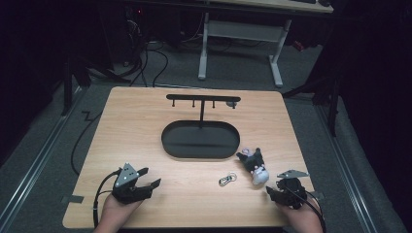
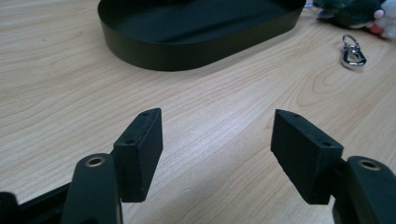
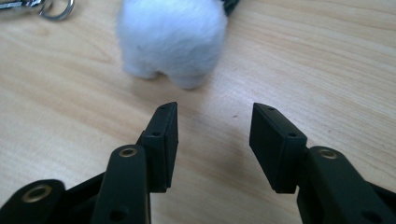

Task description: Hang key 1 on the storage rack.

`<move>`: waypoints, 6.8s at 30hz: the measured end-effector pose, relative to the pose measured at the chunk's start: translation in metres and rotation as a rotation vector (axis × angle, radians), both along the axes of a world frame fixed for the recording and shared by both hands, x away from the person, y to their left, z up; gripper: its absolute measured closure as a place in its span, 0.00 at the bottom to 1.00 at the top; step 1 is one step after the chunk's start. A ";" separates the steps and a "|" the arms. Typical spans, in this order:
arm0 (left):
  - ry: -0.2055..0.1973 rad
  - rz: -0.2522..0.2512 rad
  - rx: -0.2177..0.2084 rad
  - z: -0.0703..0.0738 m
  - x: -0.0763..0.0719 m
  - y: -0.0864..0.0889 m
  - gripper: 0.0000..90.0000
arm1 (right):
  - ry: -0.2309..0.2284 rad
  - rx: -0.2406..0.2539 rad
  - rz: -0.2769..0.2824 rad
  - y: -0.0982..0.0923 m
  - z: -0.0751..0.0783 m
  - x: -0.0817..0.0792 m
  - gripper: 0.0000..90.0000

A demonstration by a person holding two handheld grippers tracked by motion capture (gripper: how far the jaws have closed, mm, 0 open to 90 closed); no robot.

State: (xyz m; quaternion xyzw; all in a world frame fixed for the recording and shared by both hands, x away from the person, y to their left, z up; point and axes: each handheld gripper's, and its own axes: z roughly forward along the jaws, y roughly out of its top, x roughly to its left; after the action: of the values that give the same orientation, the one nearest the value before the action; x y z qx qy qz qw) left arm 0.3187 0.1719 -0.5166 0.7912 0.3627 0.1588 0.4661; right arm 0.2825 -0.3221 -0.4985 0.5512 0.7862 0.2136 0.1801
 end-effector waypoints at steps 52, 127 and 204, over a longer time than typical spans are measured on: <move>-0.018 -0.065 0.039 -0.001 -0.004 -0.008 0.38 | 0.381 -0.024 0.074 0.035 0.028 0.078 0.22; -0.049 -0.070 0.039 0.000 -0.004 -0.008 0.37 | 0.317 0.053 0.116 0.044 0.101 0.087 0.53; -0.050 -0.103 0.048 0.000 -0.005 -0.007 0.37 | 0.166 0.084 0.079 0.067 0.175 0.152 0.53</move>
State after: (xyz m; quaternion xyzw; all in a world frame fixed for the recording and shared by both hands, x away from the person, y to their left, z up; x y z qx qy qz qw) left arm 0.3141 0.1644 -0.5167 0.8155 0.3057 0.1630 0.4636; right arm 0.4343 -0.2549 -0.3235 0.5426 0.8099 0.2071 0.0825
